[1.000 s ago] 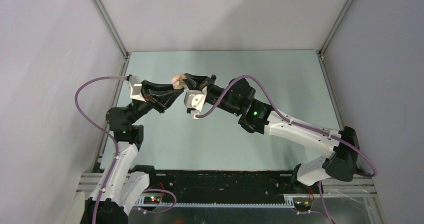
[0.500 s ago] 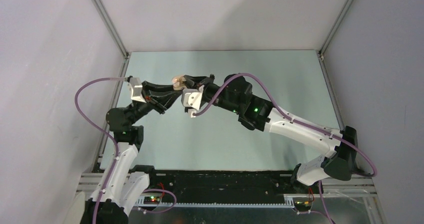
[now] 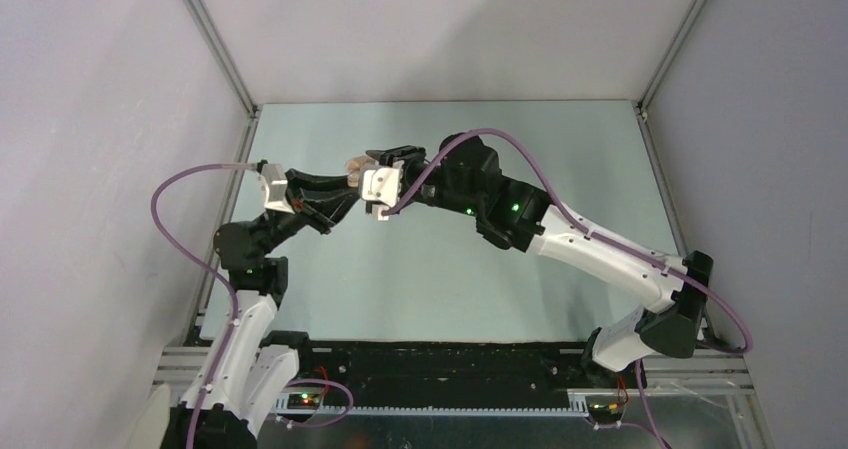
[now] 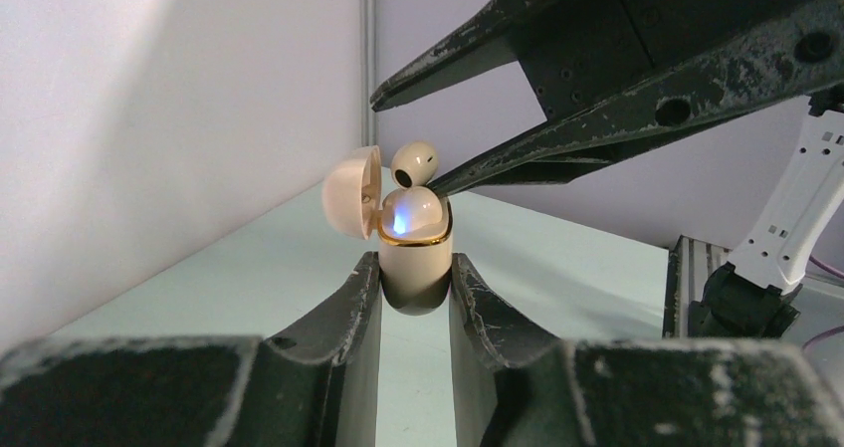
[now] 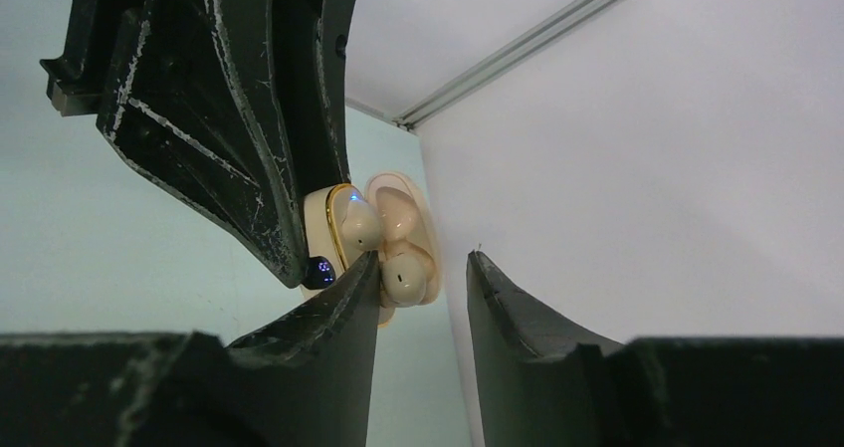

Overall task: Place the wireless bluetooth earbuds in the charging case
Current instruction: Insert the right earbud into the right side groove of the charging case.

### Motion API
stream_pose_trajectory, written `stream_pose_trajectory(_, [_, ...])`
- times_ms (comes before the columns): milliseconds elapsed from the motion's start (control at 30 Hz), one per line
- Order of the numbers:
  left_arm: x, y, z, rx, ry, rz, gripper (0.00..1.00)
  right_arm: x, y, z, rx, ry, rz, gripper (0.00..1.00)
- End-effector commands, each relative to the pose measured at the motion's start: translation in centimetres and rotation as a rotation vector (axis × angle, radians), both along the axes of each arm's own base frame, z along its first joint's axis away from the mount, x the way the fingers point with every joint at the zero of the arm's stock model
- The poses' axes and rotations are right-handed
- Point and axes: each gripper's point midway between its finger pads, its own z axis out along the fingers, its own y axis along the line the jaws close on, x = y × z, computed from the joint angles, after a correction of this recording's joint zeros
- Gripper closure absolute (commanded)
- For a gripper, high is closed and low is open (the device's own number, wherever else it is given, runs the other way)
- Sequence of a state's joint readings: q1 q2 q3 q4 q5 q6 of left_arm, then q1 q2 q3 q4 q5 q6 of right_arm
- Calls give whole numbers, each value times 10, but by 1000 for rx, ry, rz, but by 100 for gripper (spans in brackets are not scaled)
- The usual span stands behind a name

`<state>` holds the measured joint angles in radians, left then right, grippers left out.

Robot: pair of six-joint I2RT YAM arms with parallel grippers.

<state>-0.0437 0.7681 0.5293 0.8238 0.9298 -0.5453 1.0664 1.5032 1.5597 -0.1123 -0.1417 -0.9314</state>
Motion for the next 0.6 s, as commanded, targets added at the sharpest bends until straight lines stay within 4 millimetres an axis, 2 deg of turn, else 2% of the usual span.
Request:
stream_pose_trajectory(0, [-6,2,13,2,-104,23,100,-8,0,2,-15,92,36,57])
stream_pose_trajectory(167, [-7,3,11,4,-105,25,100,-14,-3,11,3,196,85,43])
stream_pose_trajectory(400, [-5,2,8,9,-97,20,100,-27,-20,20,-14,416,117,25])
stream_pose_trajectory(467, [-5,1,8,13,-92,12,100,-27,-27,20,-5,475,114,19])
stream_pose_trajectory(567, [-5,-1,8,27,-83,-8,100,-26,-39,4,-46,579,135,9])
